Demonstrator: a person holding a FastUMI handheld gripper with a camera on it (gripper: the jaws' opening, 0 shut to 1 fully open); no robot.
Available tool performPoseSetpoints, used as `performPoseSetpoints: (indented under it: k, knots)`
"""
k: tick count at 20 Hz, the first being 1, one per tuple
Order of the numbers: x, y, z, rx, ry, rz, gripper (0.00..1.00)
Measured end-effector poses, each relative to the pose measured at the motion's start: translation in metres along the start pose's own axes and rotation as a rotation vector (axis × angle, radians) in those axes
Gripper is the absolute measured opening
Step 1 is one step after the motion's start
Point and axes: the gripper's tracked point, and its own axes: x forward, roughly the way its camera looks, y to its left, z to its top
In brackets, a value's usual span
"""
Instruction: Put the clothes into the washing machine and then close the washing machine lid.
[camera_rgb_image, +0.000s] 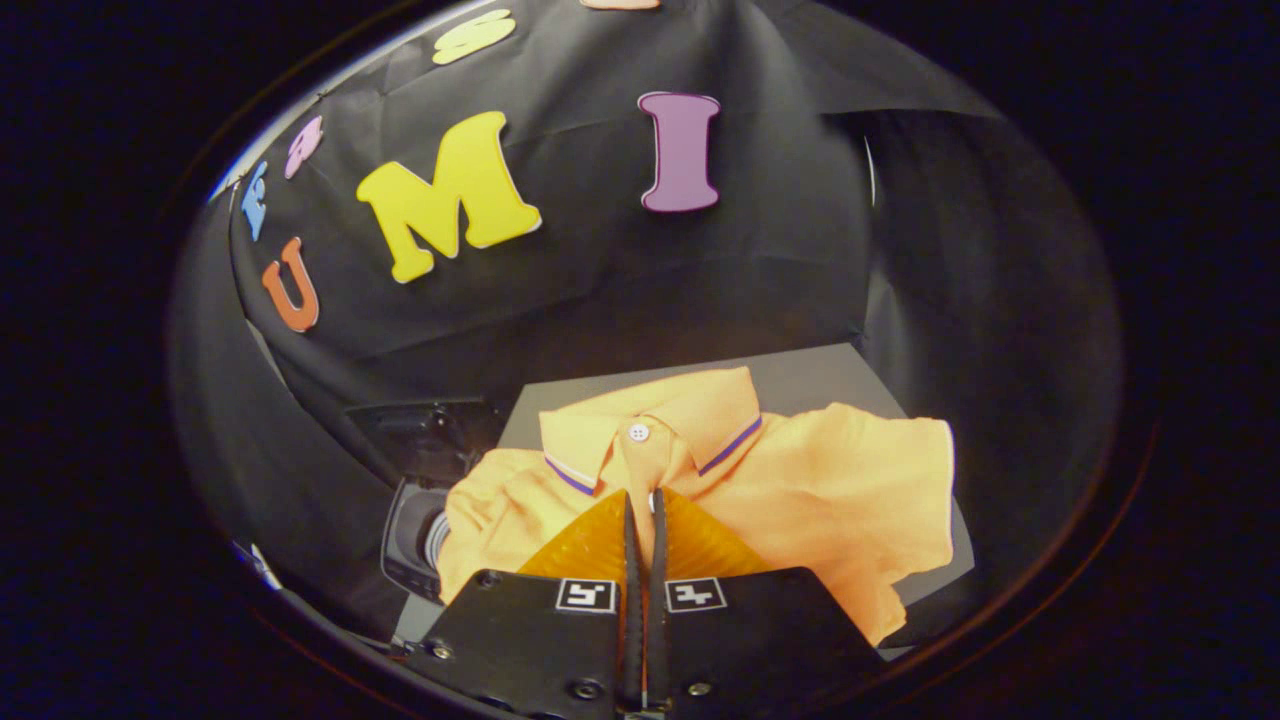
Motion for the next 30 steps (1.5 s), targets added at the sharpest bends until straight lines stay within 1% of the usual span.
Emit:
performPoseSetpoints:
  k: [8,17,21,25,29,30]
  knots:
    - [-0.072,0.079,0.04,-0.037,-0.143,0.117,0.05]
    - [-0.126,0.206,0.066,-0.115,-0.245,0.262,0.05]
    - [-0.133,0.266,0.075,-0.128,-0.271,0.327,0.05]
    - [-0.135,0.326,0.07,-0.156,-0.265,0.393,0.05]
    - [-0.113,0.372,0.057,-0.171,-0.222,0.452,0.05]
    - [-0.101,0.382,0.053,-0.173,-0.206,0.465,0.05]
